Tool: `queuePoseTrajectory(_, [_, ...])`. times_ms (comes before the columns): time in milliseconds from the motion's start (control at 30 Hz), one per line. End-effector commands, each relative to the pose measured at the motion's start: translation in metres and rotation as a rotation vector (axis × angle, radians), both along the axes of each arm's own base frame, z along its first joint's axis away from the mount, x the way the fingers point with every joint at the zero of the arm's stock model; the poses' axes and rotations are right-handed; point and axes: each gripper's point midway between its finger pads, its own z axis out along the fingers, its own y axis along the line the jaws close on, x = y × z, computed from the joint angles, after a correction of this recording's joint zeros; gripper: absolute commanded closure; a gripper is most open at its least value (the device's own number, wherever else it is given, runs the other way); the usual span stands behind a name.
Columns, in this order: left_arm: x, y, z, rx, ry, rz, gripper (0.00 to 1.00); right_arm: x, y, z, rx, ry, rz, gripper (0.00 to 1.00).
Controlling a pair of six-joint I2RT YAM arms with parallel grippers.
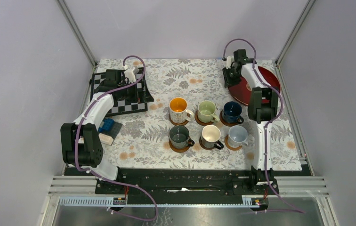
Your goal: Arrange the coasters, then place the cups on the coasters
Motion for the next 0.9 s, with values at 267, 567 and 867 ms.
queuePoseTrajectory(267, [0.008, 0.007, 0.011, 0.015, -0.058, 0.002, 0.01, -0.012, 0.083, 0.013, 0.039, -0.028, 0.254, 0.74])
queuePoseTrajectory(567, [0.009, 0.011, 0.008, 0.020, -0.050, 0.011, 0.01, -0.025, 0.131, 0.016, 0.036, -0.058, 0.426, 0.75])
queuePoseTrajectory(867, [0.009, 0.014, 0.008, 0.023, -0.053, 0.016, 0.01, -0.043, 0.173, 0.018, 0.021, -0.081, 0.595, 0.75])
